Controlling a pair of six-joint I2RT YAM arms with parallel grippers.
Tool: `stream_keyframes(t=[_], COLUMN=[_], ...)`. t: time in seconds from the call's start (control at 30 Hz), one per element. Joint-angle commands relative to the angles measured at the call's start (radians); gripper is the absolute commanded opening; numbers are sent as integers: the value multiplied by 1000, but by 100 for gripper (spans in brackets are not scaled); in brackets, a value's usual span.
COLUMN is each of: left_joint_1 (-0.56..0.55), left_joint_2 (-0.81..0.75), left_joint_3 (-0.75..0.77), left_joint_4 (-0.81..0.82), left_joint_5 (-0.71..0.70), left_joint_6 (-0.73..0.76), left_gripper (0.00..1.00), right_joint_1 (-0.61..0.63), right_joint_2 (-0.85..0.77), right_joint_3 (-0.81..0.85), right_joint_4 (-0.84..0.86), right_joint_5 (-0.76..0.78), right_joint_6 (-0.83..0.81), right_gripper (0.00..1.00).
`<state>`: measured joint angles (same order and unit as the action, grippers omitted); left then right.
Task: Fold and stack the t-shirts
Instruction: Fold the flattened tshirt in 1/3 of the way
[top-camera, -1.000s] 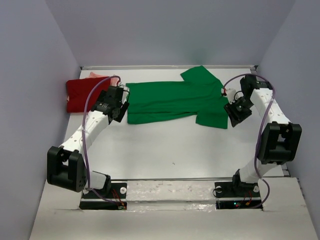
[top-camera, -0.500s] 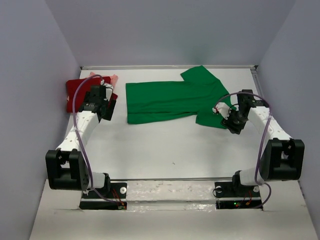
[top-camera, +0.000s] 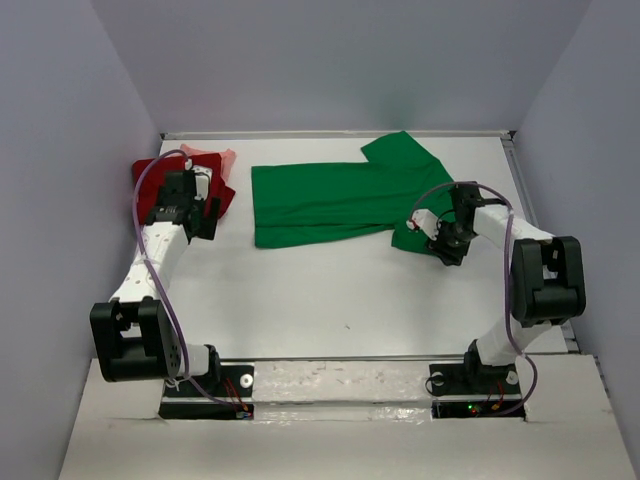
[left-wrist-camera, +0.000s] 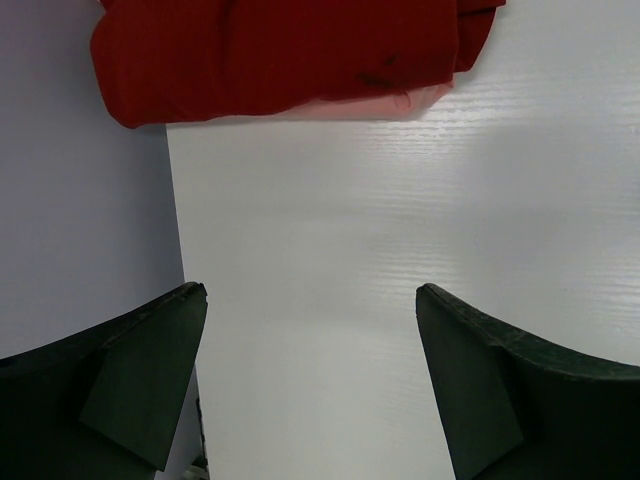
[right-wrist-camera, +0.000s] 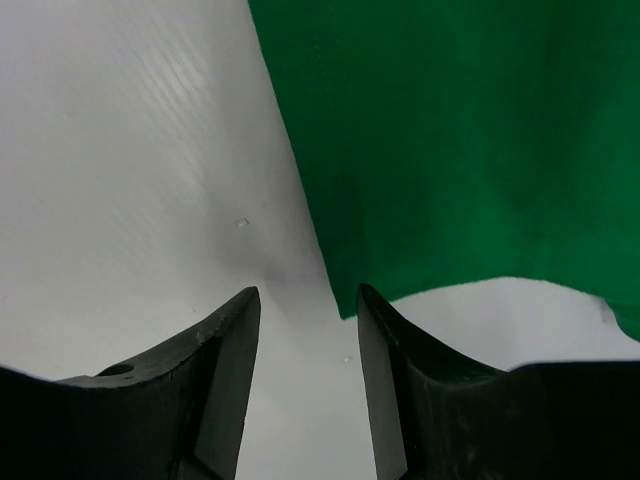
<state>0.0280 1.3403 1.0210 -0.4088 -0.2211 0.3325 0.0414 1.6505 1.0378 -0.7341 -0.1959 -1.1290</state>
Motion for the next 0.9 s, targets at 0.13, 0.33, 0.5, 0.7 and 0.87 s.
stream_keyframes(t=[0.13, 0.33, 0.5, 0.7, 0.87], left_joint_1=[7, 7, 7, 7, 6], left_joint_2=[10, 23, 7, -1, -6], left_joint_3=[31, 48, 40, 28, 25], left_joint_4=[-12, -19, -21, -21, -19], left_joint_5=[19, 20, 31, 39, 35], left_joint_6=[-12, -15, -15, -15, -9], left_gripper=[99, 99, 99, 99, 99], right_joint_1=[41, 41, 87, 146, 169], right_joint_2=[41, 65, 84, 106, 138], right_joint_3=[70, 74, 107, 159, 188], right_joint_4=[-51, -44, -50, -45, -48], right_joint_5=[-36, -49, -68, -73, -71], right_joint_6=[23, 38, 64, 98, 110], right_gripper=[49, 49, 49, 49, 49])
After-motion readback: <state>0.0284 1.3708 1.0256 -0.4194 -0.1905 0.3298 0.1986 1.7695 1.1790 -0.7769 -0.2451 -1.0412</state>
